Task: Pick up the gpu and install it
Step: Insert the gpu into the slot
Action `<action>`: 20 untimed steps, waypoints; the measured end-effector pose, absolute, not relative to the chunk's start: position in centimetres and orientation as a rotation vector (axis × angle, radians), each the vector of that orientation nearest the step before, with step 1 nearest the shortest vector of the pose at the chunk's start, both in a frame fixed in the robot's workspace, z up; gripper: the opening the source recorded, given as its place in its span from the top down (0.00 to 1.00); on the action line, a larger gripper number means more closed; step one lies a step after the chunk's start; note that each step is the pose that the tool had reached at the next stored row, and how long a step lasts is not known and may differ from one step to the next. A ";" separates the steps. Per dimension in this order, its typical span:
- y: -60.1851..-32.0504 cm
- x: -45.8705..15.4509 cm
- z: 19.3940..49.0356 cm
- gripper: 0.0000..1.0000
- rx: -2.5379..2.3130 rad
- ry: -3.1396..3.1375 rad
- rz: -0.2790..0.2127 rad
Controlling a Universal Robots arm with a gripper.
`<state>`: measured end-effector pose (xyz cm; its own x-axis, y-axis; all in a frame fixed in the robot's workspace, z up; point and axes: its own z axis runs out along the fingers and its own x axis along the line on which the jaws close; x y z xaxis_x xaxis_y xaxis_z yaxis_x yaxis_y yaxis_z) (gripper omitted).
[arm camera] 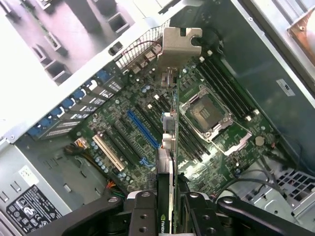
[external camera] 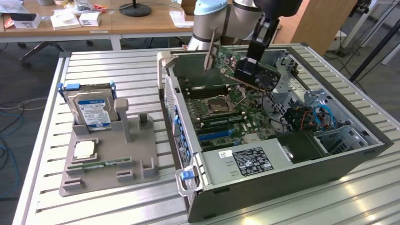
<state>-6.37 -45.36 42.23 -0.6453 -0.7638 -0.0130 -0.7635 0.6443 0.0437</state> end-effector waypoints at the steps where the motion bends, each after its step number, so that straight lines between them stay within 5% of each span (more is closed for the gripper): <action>1: -45.4 -6.4 42.2 0.74 1.339 -2.834 -0.071; 20: -45.4 -6.4 42.1 0.74 1.675 -2.643 -0.069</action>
